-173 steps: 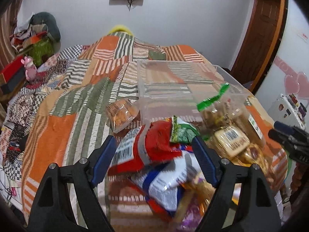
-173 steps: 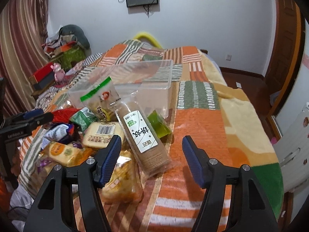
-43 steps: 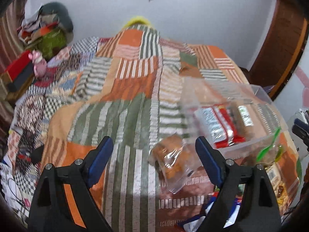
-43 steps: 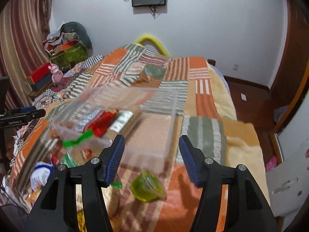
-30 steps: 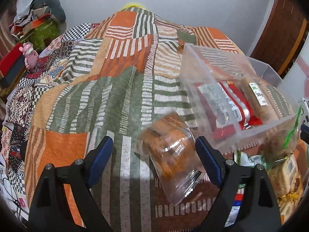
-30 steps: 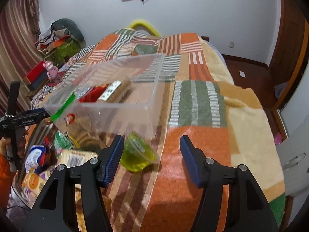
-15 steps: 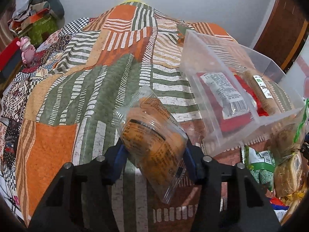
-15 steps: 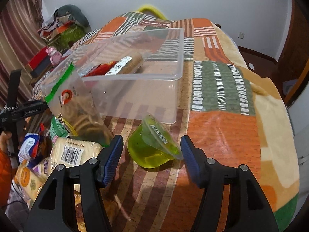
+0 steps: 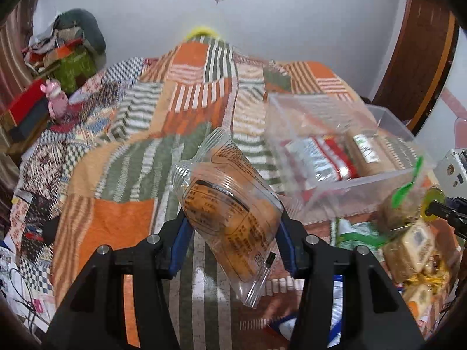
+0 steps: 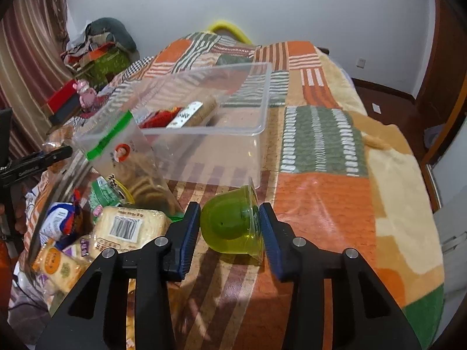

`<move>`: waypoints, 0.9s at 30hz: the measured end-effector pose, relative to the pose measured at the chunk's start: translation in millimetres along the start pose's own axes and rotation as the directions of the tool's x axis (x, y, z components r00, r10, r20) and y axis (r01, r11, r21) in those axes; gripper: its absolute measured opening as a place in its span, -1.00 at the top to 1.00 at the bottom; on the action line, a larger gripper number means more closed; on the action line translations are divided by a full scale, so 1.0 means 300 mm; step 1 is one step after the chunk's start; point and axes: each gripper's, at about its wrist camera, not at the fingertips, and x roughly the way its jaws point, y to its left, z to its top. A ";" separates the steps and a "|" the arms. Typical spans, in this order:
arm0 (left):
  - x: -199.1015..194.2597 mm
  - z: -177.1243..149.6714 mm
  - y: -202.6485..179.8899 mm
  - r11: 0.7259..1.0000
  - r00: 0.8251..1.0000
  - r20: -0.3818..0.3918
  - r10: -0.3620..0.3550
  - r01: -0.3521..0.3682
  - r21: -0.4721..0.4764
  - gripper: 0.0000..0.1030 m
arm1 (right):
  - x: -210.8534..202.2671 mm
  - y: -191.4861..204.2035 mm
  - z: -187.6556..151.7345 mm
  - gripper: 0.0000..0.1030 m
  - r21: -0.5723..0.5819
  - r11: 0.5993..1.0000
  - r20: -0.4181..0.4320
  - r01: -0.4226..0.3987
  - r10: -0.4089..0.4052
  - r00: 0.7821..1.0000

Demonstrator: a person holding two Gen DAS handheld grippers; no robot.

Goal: Organize snacks
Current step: 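Carry jelly cup into clear box with right while left drops bread bag in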

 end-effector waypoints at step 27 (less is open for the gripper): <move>-0.071 0.201 -0.256 0.985 0.981 0.118 -0.157 0.147 0.085 -0.02 | -0.088 0.070 0.231 0.26 -0.026 1.000 0.227 0.003 0.003 0.974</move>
